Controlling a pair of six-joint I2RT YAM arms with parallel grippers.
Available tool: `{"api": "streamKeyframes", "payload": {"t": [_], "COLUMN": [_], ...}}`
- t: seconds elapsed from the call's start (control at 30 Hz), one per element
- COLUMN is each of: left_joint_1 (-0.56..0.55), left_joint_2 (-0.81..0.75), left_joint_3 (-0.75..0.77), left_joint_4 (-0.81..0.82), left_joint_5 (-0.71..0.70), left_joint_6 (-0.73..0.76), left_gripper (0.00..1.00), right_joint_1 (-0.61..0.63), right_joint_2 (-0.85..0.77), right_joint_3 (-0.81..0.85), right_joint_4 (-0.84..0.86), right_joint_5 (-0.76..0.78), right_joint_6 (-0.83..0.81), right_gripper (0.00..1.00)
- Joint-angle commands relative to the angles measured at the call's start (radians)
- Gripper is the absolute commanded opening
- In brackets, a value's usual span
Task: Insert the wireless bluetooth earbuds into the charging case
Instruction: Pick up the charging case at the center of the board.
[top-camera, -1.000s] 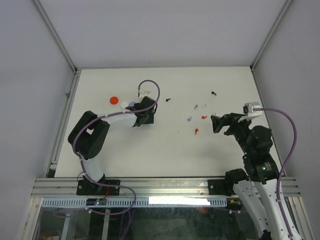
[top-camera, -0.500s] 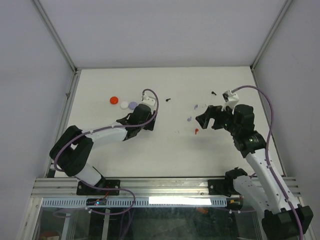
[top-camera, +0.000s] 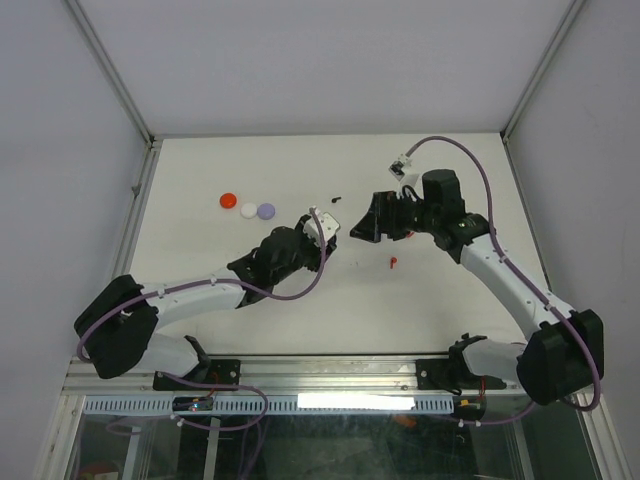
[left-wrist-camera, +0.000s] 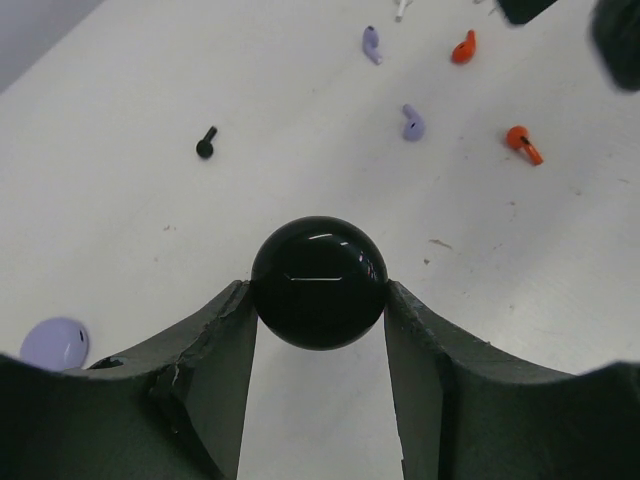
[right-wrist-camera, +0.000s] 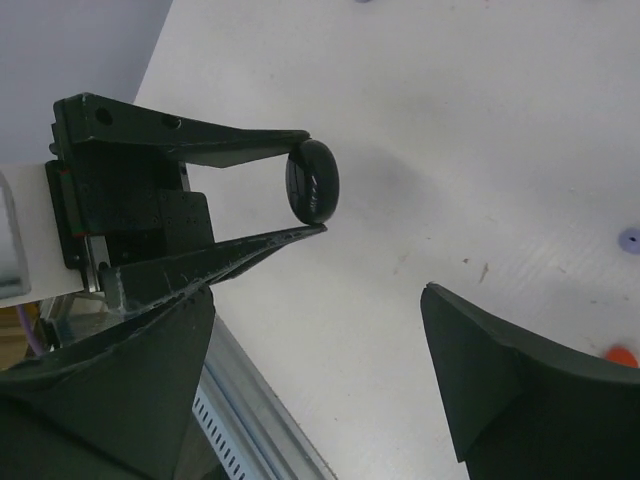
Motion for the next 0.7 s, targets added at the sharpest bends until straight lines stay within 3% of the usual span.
{"api": "streamKeyframes", "payload": {"t": [0.0,0.2,0.67], "left_joint_1": [-0.018,-0.027,-0.05], "left_joint_2": [-0.063,-0.121,-0.138], "left_joint_3": [-0.026,-0.11,-0.101], "left_joint_4": [0.154,0.283,0.304], "left_joint_5": [0.081,0.186,0.239], "left_joint_6": [0.115,0.188,0.227], "left_gripper": [0.28,0.28,0.28], "right_joint_1": [0.017,0.043,0.114], "right_joint_2": [0.033,0.094,0.176], "right_joint_3": [0.047,0.043,0.056], "right_joint_4": [0.052,0.091,0.186], "right_joint_5": [-0.138,-0.164,-0.202], "right_joint_6": [0.043,0.055,0.089], "right_gripper": [0.87,0.77,0.52]}}
